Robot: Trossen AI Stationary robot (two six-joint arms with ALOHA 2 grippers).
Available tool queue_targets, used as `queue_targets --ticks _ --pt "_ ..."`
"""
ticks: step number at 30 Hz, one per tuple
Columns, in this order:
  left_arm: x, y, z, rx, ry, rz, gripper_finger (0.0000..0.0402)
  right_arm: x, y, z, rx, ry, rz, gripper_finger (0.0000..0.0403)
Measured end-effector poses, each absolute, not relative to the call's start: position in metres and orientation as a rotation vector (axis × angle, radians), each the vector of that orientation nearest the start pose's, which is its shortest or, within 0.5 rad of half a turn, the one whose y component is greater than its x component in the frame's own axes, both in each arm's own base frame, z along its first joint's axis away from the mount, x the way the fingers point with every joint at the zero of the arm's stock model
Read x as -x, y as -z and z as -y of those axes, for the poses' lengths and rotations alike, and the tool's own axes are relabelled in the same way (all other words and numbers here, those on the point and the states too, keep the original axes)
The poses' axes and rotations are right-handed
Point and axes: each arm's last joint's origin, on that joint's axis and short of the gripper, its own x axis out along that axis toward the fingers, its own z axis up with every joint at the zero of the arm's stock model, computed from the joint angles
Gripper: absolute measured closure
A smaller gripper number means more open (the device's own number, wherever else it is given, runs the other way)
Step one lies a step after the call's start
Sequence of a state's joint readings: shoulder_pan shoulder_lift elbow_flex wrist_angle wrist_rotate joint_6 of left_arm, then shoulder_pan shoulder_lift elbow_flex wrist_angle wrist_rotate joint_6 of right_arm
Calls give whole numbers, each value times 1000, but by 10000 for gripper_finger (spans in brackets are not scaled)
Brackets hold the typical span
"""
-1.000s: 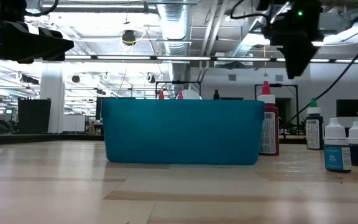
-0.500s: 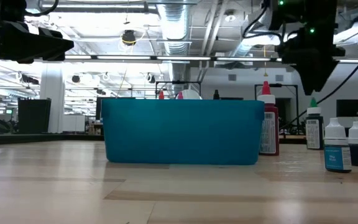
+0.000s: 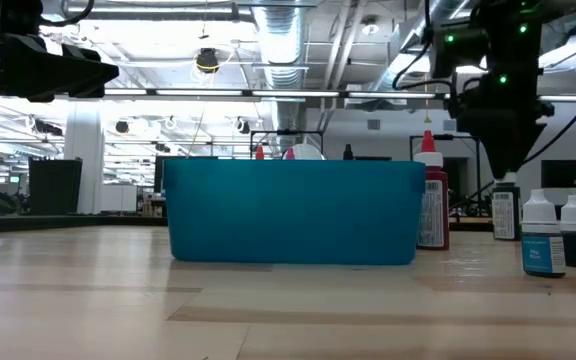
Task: Pick & Place food coloring
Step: Put the large green food coloring bottle into the blue bin
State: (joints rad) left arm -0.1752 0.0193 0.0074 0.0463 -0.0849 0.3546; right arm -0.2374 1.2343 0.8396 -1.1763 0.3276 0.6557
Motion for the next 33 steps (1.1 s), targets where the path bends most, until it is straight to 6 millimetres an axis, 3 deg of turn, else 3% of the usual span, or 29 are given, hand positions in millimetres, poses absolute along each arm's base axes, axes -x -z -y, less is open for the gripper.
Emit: queue_targets --ticks 10,21,33 --pt "-97 -169 15 -350 83 49 278 -173 -208 57 -444 891 -1385 185" --pt "-97 -169 15 -350 83 49 278 -175 -204 60 -426 874 -1351 294" --pt "-97 -169 15 -352 83 50 278 -179 -207 60 -377 788 -1364 297"
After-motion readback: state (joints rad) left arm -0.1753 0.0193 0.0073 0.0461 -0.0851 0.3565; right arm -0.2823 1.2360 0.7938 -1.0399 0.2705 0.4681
